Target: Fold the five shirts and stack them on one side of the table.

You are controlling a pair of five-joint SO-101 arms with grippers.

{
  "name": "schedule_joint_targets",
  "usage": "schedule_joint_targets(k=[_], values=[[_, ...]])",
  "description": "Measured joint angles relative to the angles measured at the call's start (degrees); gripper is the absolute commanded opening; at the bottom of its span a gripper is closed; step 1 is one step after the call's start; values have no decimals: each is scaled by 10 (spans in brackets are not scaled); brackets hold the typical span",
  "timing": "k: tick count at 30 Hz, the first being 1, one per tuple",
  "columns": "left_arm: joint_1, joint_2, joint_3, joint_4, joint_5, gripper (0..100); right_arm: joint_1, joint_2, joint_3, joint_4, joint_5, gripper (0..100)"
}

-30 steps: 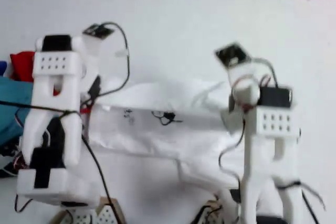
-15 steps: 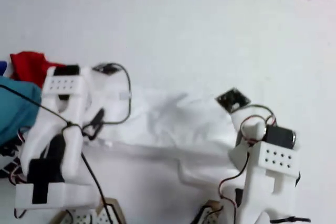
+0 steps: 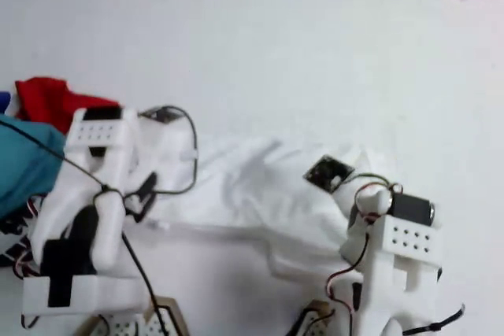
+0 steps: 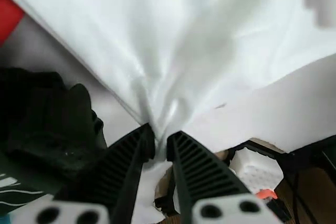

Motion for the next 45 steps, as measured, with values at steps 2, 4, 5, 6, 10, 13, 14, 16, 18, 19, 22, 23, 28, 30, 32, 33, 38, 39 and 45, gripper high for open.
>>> schedule_joint_targets(k=[2,4,5,6,10,13,14,16,18,19,22,23,28,30,32,33,38,39,45], values=[[-4,0,-25,9,0,178,-13,0,-1,0,0,228],[-4,0,-64,25,0,176,-26,0,-11,1,0,200],[-4,0,-87,35,0,177,-34,0,-24,8,0,190],[-4,0,-113,46,0,177,-42,0,-40,18,0,184],[-3,0,-230,77,0,177,-67,0,-137,70,-29,183],[-3,0,-291,78,0,116,-72,-2,-229,84,-79,155],[-3,0,-298,78,0,49,-72,-2,-256,82,-105,110],[7,0,-299,62,11,38,-72,-3,-279,47,-162,2],[29,8,-292,34,34,28,-84,-2,-277,-4,-215,46],[42,21,-287,20,43,22,-93,2,-269,-33,-236,35],[84,82,-280,-21,60,26,-126,54,-231,-104,-273,19],[96,106,-280,-36,68,26,-137,77,-221,-124,-283,22],[110,229,-280,-116,84,26,-161,218,-209,-216,-315,20],[105,271,-280,-142,85,26,-161,276,-209,-245,-315,20],[95,309,-287,-159,84,26,-161,335,-209,-270,-315,20],[87,323,-297,-161,86,26,-158,362,-209,-282,-315,20],[62,389,-390,-148,86,26,-106,491,-241,-325,-316,20],[62,404,-415,-137,86,26,-95,516,-261,-327,-316,20],[62,519,-596,-53,100,26,-75,661,-422,-256,-315,20]])
